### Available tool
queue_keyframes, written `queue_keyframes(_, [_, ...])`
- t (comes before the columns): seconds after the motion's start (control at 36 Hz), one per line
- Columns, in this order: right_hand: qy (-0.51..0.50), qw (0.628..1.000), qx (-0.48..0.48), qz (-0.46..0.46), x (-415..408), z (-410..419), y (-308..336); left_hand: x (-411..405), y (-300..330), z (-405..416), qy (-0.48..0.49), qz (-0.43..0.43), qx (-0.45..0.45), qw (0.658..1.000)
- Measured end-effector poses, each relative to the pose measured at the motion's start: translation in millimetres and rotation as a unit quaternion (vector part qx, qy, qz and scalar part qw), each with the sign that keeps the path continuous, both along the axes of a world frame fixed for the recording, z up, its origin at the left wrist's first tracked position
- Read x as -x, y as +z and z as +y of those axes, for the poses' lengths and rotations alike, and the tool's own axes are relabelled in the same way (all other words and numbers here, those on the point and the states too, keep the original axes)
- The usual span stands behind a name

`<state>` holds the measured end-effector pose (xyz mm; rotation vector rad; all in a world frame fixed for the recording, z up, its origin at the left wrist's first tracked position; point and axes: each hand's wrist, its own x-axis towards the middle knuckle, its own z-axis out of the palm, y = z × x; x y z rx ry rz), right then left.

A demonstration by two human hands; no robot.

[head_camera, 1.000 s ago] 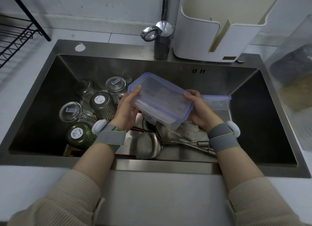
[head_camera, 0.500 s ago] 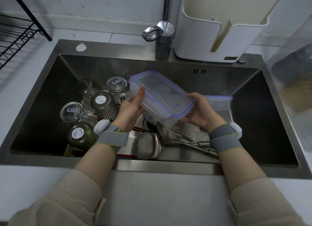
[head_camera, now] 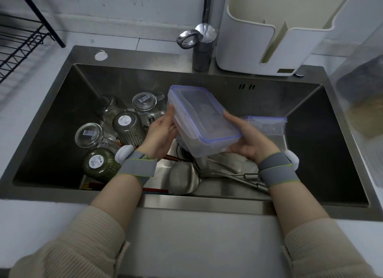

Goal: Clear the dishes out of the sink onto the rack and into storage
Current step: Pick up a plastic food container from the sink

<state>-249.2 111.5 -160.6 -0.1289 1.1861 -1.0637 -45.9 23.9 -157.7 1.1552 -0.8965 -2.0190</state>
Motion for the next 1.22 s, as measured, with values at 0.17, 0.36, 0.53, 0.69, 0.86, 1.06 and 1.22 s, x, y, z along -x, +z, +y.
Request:
queue_keyframes(0.17, [0.020, 1.000, 0.004, 0.013, -1, 1, -1, -1, 1, 0, 0.000, -0.007, -0.007, 1.000])
queue_keyframes(0.36, [0.049, 0.999, -0.005, 0.022, 0, 2, -4, -5, 2, 0, -0.001, 0.005, -0.006, 1.000])
queue_keyframes(0.53, [0.053, 0.999, 0.011, 0.008, 0, 1, -5, -5, 0, 0, 0.029, 0.001, 0.011, 1.000])
queue_keyframes(0.69, [0.065, 0.997, 0.026, 0.027, 1, 2, -5, 0, -2, 1, -0.001, -0.033, 0.012, 0.999])
queue_keyframes(0.86, [0.154, 0.978, 0.032, 0.140, -7, 3, -3, 2, -1, 4, -0.083, -0.058, -0.057, 0.993])
queue_keyframes(1.06, [0.094, 0.993, 0.030, 0.066, -7, -1, -4, 0, 4, 7, -0.065, -0.092, -0.023, 0.993])
queue_keyframes(1.22, [0.090, 0.991, 0.024, 0.096, -8, 0, -4, 0, 3, 6, -0.058, -0.113, -0.002, 0.992])
